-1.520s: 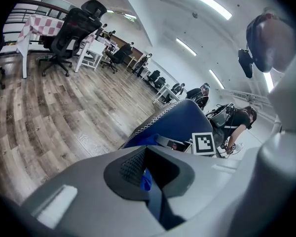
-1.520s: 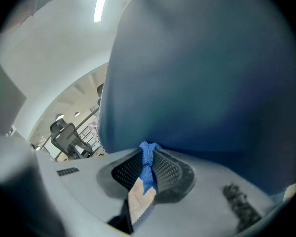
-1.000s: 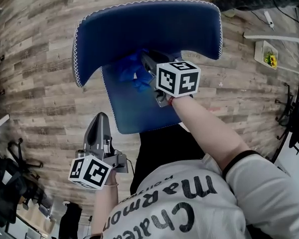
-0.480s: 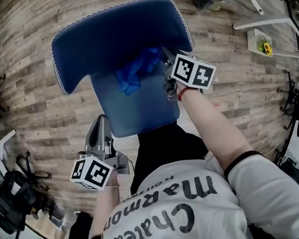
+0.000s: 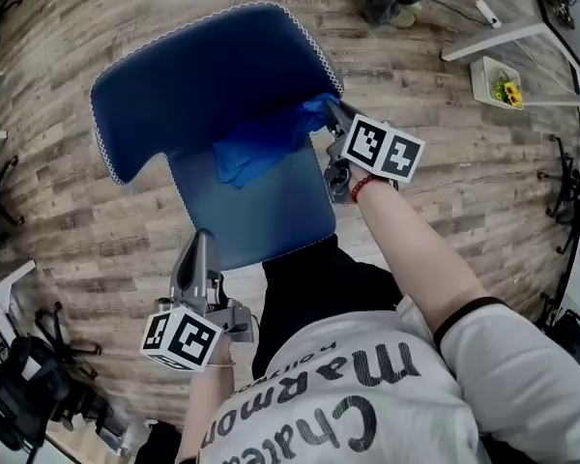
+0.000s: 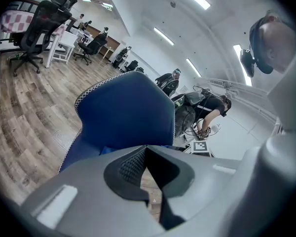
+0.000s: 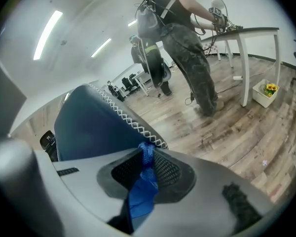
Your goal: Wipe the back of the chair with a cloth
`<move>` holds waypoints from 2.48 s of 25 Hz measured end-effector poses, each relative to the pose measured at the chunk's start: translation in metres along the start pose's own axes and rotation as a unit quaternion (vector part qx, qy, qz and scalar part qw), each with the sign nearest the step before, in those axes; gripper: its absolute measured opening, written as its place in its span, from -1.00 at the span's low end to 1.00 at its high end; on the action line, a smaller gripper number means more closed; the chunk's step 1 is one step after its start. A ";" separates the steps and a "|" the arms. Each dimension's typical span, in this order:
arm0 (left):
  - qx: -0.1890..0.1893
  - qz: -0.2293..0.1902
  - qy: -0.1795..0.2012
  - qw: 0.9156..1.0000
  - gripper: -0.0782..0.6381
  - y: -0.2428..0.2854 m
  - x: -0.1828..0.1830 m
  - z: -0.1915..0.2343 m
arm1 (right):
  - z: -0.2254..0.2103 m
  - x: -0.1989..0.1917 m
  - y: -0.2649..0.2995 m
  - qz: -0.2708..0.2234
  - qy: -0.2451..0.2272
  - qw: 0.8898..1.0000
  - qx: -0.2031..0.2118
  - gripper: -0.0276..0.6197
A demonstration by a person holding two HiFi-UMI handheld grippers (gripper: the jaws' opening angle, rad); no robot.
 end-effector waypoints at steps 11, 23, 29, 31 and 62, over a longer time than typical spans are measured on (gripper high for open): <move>0.006 -0.047 -0.002 0.999 -0.76 -0.018 -0.011 -0.022 | 0.000 0.007 -0.026 -0.007 -0.038 0.999 0.019 -0.70; 0.052 -0.051 -0.035 0.997 -0.76 -0.033 0.005 0.064 | 0.087 -0.044 0.048 0.076 -0.143 0.982 0.093 -0.70; 0.039 -0.016 -0.043 0.998 -0.76 -0.026 0.024 0.108 | 0.162 -0.091 0.110 0.138 -0.169 0.966 0.141 -0.70; 0.041 -0.007 -0.047 0.998 -0.76 -0.027 0.029 0.121 | 0.186 -0.106 0.125 0.157 -0.188 0.956 0.164 -0.70; -0.019 0.085 0.009 0.996 -0.76 0.061 0.035 0.100 | 0.076 -0.058 0.115 0.079 -0.132 0.986 0.072 -0.70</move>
Point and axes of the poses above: the fingertips, and each gripper's own axes: y forward along the fingers, z to its left, x out of its top, the point moved 9 cm from there along -y, backward along the fingers, and after that the axes turned 9 degrees about x, right-handed, at the moved point
